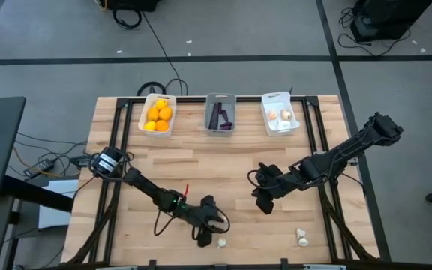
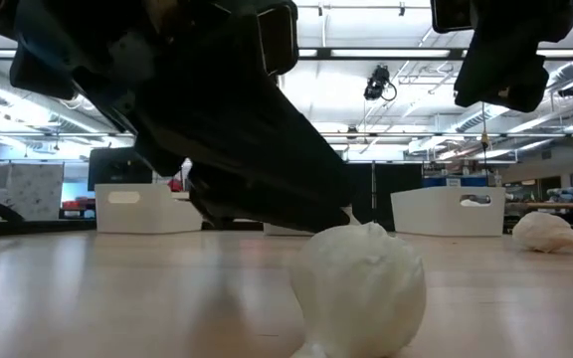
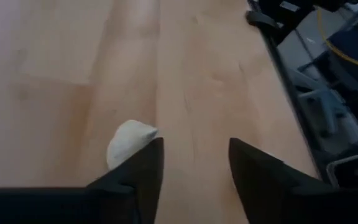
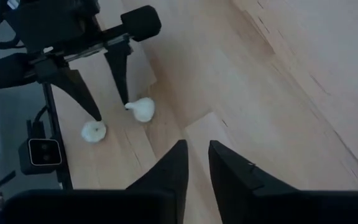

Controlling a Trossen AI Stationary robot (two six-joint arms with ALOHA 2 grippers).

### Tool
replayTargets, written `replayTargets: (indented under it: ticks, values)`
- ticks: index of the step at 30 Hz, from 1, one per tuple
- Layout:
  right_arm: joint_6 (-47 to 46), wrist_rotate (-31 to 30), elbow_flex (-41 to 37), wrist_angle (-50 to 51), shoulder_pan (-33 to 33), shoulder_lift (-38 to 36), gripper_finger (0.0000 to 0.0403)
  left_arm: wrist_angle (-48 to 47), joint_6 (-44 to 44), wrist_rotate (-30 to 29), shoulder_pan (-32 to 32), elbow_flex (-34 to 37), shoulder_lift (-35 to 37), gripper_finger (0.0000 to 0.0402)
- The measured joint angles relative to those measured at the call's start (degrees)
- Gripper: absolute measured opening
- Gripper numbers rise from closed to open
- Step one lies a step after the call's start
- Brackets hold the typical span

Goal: Sort produce into baskets
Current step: Put the garlic into the right white bin

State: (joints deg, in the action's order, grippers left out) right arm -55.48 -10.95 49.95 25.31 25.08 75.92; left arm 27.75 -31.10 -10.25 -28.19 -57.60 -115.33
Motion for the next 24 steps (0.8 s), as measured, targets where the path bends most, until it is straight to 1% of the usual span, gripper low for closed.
replayTargets:
  ticks: [3, 7, 11, 17, 21, 24]
  values:
    - [0.0, 0.2, 0.0, 0.0, 0.0, 0.0, 0.0081, -0.07, 1.12, -2.75, -0.04, 0.0, 0.09, 0.0203]
    - [0.0, 1.64, 0.0, 0.01, 0.0, 0.0, 0.0082, 0.31, 3.76, -6.57, -0.04, -0.02, 0.22, 0.0206]
    - [0.02, 2.05, 0.0, 0.01, 0.0, 0.0, 0.0082, 1.74, 6.02, -9.58, -0.02, -0.22, 0.24, 0.0197]
    - [0.13, 2.08, 0.0, 0.01, 0.0, 0.0, 0.0082, 0.63, 11.88, -11.26, -0.02, -2.3, 0.26, 0.0178]
    - [0.17, 2.08, 0.0, 0.03, 0.0, 0.0, 0.0082, -3.35, 12.95, -15.2, 0.22, -2.69, 0.31, 0.0168]
    - [0.17, 2.08, 0.0, 0.03, 0.0, 0.0, 0.0082, -5.01, 12.93, -15.26, 0.91, -2.7, 0.31, 0.0164]
